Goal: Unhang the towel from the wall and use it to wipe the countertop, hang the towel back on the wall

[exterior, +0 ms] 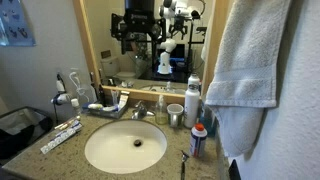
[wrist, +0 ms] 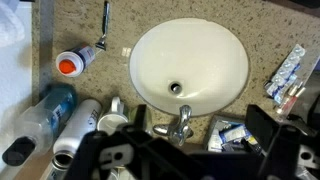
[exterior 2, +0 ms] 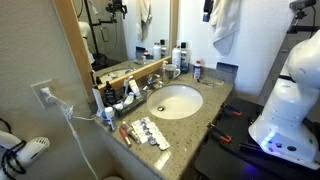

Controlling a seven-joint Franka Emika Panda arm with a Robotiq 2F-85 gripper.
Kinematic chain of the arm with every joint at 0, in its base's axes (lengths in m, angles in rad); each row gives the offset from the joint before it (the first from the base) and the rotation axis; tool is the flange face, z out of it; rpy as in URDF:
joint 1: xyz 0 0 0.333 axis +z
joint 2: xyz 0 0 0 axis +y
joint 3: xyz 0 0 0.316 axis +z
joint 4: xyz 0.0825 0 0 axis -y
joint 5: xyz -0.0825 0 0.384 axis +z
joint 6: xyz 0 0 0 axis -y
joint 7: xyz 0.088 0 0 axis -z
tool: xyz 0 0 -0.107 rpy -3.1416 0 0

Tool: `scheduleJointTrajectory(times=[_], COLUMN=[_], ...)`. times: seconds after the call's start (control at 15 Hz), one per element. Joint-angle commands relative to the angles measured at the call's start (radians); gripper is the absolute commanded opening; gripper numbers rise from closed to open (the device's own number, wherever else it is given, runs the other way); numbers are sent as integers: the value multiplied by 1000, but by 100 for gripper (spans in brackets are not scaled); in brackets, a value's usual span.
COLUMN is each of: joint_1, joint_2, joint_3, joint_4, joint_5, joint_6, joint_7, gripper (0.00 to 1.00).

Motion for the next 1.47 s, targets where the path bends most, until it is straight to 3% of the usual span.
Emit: scheduleJointTrajectory(times=[0.0,0.27,0.53,0.8,1.4], joint_1=[-33,-40,-66,-105,-275], joint_2=[5,6,7,1,-83], joint_3=[27,60,145,215,274], joint_4=[3,-14,-78,-136,-172], joint_5=[11,0,-87,-218,-535], joint_6=[-2,72,304,465,551], joint_7=[-9,75,324,573,1036], gripper=[100,100,100,100,100])
